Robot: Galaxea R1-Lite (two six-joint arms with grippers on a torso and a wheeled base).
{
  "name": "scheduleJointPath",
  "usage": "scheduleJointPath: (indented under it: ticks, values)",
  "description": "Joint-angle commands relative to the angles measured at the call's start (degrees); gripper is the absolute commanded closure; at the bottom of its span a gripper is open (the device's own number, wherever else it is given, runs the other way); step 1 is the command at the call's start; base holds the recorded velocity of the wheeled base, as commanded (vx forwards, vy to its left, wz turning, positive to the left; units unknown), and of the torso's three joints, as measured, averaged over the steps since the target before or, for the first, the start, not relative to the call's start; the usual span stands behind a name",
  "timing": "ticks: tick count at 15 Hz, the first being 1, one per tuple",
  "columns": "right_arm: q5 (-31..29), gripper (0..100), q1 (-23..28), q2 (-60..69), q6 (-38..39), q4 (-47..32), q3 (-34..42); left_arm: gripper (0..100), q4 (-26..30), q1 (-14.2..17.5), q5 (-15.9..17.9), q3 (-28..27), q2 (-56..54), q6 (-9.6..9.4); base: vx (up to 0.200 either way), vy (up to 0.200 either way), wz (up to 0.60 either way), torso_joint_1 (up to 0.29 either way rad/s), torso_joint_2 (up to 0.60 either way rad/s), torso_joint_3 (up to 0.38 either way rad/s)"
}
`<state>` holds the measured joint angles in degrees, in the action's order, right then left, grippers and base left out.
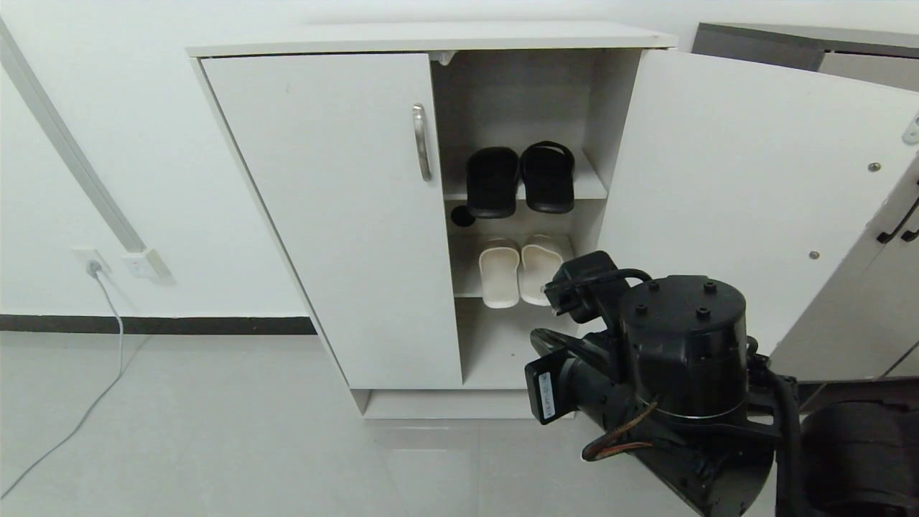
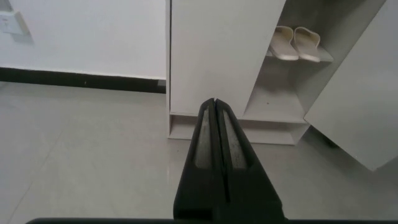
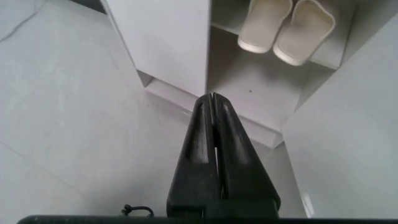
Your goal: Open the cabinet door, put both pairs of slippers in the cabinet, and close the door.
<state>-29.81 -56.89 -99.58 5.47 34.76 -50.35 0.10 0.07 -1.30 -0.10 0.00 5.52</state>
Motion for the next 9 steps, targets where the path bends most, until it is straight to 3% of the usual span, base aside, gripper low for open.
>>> scheduleJointPath:
  ticks: [1,9]
  values:
    - [0.01,100,0.03,-0.7,-0.02,0.05,0.43,100,-0.01,0.01,-0.01,0.01,0.0,0.01,0.0,0.0,0.0,0.0,0.0,0.0]
    - [0.36,100,0.47,-1.05,0.06,0.05,0.6,100,-0.01,0.01,-0.01,0.01,0.0,0.01,0.0,0.0,0.0,0.0,0.0,0.0]
